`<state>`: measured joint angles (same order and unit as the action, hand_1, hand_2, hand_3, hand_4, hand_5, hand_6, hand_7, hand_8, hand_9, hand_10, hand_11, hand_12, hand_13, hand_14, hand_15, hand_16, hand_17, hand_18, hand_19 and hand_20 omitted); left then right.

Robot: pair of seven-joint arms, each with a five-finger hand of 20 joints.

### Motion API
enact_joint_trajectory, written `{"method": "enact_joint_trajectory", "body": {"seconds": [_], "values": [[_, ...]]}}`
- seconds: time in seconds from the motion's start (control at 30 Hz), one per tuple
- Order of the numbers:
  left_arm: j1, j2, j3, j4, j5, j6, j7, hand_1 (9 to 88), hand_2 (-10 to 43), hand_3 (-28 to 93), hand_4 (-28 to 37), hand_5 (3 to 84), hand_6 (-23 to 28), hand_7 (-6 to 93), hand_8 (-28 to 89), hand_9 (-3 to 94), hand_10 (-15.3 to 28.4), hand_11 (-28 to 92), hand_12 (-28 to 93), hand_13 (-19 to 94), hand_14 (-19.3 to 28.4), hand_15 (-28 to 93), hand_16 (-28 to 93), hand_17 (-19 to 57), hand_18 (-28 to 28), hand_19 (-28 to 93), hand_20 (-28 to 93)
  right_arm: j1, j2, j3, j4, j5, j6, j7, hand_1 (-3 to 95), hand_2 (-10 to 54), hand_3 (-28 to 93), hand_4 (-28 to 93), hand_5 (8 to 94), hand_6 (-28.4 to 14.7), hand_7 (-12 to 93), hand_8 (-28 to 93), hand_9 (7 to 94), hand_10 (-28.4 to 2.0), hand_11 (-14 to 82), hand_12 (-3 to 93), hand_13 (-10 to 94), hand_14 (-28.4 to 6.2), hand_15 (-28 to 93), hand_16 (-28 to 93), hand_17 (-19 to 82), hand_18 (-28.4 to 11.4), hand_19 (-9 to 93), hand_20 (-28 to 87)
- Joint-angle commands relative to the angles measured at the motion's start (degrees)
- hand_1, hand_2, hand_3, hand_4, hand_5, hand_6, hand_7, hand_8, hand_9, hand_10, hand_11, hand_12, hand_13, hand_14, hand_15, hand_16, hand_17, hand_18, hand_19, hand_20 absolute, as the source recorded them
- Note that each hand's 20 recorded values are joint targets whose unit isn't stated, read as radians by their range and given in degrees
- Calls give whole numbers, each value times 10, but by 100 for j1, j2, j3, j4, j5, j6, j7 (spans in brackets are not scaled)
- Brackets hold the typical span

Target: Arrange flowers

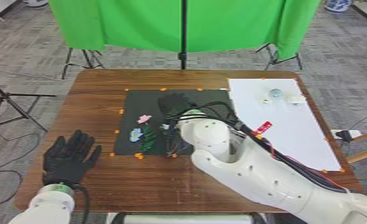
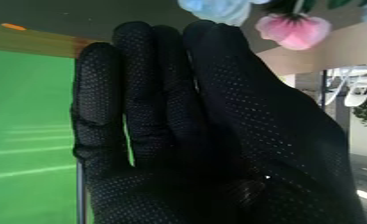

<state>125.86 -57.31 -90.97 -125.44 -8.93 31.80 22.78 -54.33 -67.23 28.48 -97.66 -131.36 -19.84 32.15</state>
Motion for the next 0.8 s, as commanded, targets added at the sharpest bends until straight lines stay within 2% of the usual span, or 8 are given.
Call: {"method": "enact_joint_trajectory", "body": {"seconds": [0.03,0.17,0.27,0.4,0.63,0.7,0.73,0.8], "values": [[331,-129,106,174,-37,97,-138,329,138,747,-283,483,78,302,-146,431,148,372,114,356,147,563,-78,-27,153,444,195,-220,214,539,-395,182,-95,181,573,-95,705,-264,690,-49,234,175,705,-167,163,285,595,-133,410,329,284,-257,750,294],[318,-135,143,206,95,-18,-153,329,138,746,-283,482,77,301,-147,430,145,373,113,355,145,563,-78,-27,152,443,195,-315,660,855,-288,-218,845,149,496,-95,747,-263,644,-56,209,95,661,-186,198,212,560,-166,456,231,273,-258,747,279],[321,-122,177,192,227,-82,-127,329,139,745,-283,477,75,304,-146,428,145,375,114,354,144,561,-78,-27,151,443,195,-425,969,1332,-214,20,970,563,462,-95,780,-254,617,-56,207,-59,623,-196,185,203,519,-179,463,203,267,-258,739,262],[298,-101,198,190,392,-167,-137,328,140,745,-283,475,75,304,-146,427,146,374,114,353,144,561,-76,-28,152,442,195,-791,1667,1907,-189,-302,887,561,453,-95,780,-257,580,-66,191,-83,581,-204,168,194,478,-188,466,196,257,-259,735,256],[255,-113,212,211,387,-134,-111,327,140,746,-283,476,75,302,-145,429,146,373,118,352,145,559,-73,-29,152,441,196,-1227,2049,2690,242,123,1135,931,457,-95,780,-268,541,-73,167,-84,524,-199,140,178,424,-197,466,172,229,-257,716,248],[251,-143,203,220,247,31,-73,328,141,746,-283,477,75,301,-144,429,147,371,118,353,146,559,-73,-29,152,440,196,-1080,2045,2624,438,277,1036,911,456,-95,776,-274,533,-70,168,-87,528,-190,141,174,442,-187,455,162,232,-253,709,243],[252,-145,196,228,194,21,-42,328,141,746,-283,477,74,301,-144,430,147,370,118,354,145,560,-72,-29,152,441,197,-1007,2023,2583,541,281,1030,865,456,-95,774,-277,527,-68,167,-89,531,-185,140,170,450,-181,448,158,234,-252,704,238],[239,-171,185,233,292,17,-80,328,142,746,-283,478,74,301,-144,430,147,370,119,354,146,560,-72,-29,152,441,197,-881,1994,2469,701,276,1091,776,458,-95,771,-280,524,-64,164,-93,533,-177,135,162,461,-177,434,152,238,-249,692,228]]}}
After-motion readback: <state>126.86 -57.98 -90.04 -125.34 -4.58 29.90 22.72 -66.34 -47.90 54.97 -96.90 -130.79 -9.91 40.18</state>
